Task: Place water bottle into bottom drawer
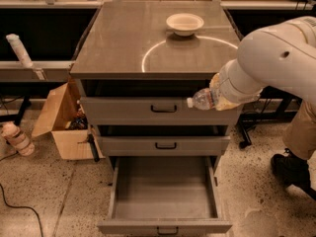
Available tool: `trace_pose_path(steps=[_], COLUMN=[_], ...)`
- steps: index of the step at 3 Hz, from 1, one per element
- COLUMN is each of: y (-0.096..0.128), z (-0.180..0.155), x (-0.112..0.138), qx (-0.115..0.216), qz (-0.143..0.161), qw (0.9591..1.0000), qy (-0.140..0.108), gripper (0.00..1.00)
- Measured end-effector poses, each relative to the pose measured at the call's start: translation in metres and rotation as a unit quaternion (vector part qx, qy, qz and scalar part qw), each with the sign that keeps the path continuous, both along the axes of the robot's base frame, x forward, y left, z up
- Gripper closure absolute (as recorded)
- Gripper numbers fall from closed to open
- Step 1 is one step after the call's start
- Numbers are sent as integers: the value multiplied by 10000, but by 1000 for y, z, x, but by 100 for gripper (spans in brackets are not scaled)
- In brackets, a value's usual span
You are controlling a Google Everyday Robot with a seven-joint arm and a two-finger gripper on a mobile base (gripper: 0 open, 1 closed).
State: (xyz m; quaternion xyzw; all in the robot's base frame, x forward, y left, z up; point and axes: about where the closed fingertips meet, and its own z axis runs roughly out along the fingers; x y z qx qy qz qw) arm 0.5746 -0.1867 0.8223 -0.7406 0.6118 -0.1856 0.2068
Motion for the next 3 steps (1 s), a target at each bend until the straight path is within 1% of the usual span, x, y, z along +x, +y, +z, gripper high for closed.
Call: trace_pose_path(steps=[1, 2, 3], y=[4, 5, 0], z=[0, -12, -34], x=[-4, -14, -24], qx=[32, 48, 71], qz=[167, 293, 298], qw=[9999, 9996, 9995], qy=[-26, 34, 65], gripper=[100, 100, 100])
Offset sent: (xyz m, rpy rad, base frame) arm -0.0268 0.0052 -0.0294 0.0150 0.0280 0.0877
